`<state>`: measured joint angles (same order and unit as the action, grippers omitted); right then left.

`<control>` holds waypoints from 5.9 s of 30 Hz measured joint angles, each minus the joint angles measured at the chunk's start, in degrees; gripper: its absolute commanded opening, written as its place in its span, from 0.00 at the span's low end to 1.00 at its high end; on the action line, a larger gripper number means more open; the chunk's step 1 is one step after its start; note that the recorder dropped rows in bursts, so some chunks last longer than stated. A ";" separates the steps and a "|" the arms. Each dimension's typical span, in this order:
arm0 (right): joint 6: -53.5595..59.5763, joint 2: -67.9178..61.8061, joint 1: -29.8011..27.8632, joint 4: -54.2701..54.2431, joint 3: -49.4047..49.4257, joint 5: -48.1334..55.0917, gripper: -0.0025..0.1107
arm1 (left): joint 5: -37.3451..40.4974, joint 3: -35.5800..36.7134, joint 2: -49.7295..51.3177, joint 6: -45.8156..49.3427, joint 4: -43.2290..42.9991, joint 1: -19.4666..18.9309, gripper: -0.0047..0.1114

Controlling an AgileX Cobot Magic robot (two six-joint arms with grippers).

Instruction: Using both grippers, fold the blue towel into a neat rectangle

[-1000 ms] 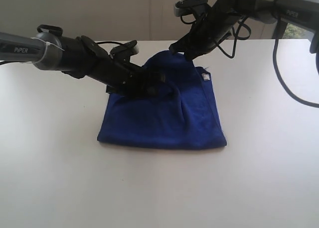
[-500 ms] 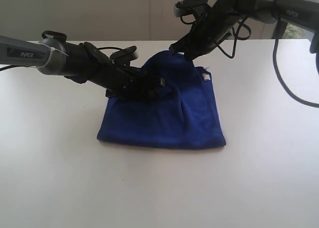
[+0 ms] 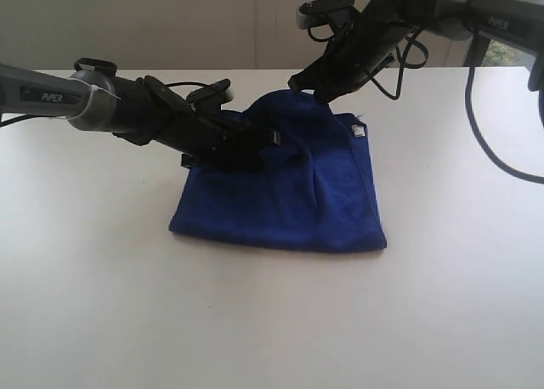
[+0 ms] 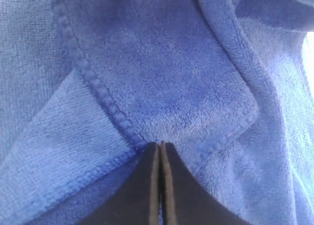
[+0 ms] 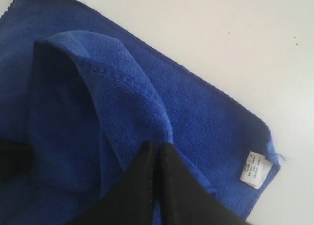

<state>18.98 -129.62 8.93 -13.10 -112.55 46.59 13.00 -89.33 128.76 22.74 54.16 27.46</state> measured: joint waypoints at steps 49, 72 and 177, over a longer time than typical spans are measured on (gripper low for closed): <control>0.00 0.00 0.00 0.00 0.00 0.34 0.02 | 1.19 0.34 -2.97 -2.52 -7.29 -0.84 0.41; 0.00 0.00 0.00 -0.11 0.00 0.68 0.02 | 1.35 0.34 -1.50 -4.47 -4.14 -0.95 0.04; 0.00 0.00 0.00 -0.23 0.00 2.10 0.02 | -2.38 0.34 -5.04 2.37 -7.51 2.09 0.04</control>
<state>18.98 -129.62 8.93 -13.32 -112.55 48.69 10.62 -88.99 123.72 25.11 46.65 29.55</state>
